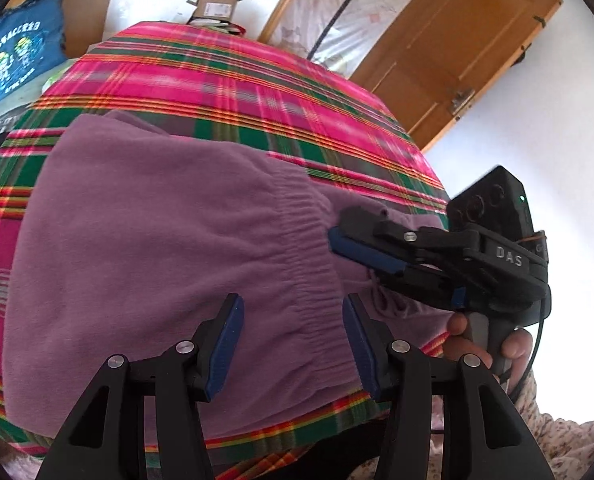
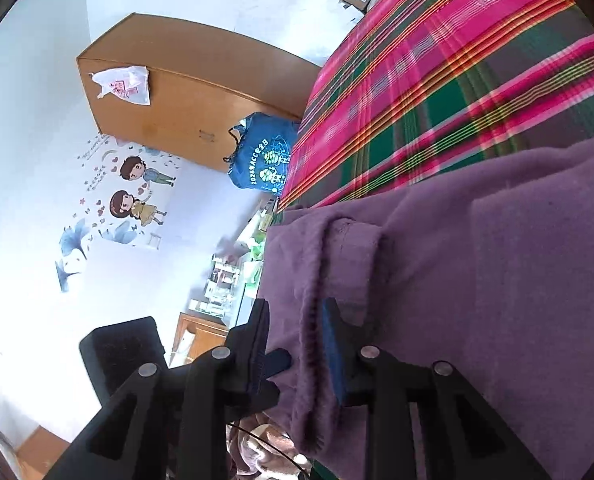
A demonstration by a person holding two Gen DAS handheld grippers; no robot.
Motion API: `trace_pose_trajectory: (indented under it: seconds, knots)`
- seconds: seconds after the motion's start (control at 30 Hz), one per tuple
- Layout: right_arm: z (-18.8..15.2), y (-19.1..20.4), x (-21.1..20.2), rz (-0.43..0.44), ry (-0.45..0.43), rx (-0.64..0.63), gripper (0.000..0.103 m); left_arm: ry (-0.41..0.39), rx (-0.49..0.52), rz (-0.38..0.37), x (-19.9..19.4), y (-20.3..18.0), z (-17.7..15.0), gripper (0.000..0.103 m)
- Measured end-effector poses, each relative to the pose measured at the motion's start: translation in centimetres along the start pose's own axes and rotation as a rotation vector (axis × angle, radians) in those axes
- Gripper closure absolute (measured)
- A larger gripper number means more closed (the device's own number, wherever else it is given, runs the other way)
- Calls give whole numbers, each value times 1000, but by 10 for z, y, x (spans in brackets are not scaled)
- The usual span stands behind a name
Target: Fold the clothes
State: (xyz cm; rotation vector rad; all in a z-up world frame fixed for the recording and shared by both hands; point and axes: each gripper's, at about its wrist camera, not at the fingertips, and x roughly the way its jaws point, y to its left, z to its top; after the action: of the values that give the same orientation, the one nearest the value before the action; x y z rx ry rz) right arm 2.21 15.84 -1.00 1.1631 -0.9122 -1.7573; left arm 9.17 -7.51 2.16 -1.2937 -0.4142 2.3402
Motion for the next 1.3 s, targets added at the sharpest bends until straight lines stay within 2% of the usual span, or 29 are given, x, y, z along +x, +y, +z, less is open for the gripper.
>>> trace_pose_trajectory:
  seconds: [0.07, 0.2, 0.27, 0.4, 0.47, 0.73, 0.83, 0.97, 1.1, 1.17, 1.3]
  knots:
    - [0, 3, 1, -28, -11, -8, 75, 5, 13, 4, 2, -5, 0, 50]
    - [2, 8, -10, -200, -87, -30, 75, 15, 26, 16, 6, -12, -3, 50]
    - [1, 9, -7, -284, -59, -38, 75, 21, 32, 26, 7, -15, -6, 50]
    - [-3, 13, 9, -266, 1, -56, 75, 16, 47, 37, 6, -18, -9, 50]
    - [-2, 15, 12, -230, 15, -48, 75, 15, 53, 45, 6, -20, -10, 50]
    - [-2, 26, 0, -166, -17, -63, 75, 1, 115, 69, 7, -33, -8, 50]
    - [0, 35, -1, -146, -29, -82, 79, 3, 129, 80, 10, -37, -5, 50]
    - [4, 33, 10, -108, 29, -70, 79, 19, 125, 112, 19, -37, -1, 50]
    - [5, 24, 18, -17, 55, -8, 79, 16, 103, 163, 22, -33, 3, 50]
    - [5, 23, 18, -2, 61, -6, 79, 8, 72, 180, 22, -28, 8, 50]
    - [5, 22, 14, -1, 55, -8, 79, -10, -15, 138, 20, -13, 15, 51]
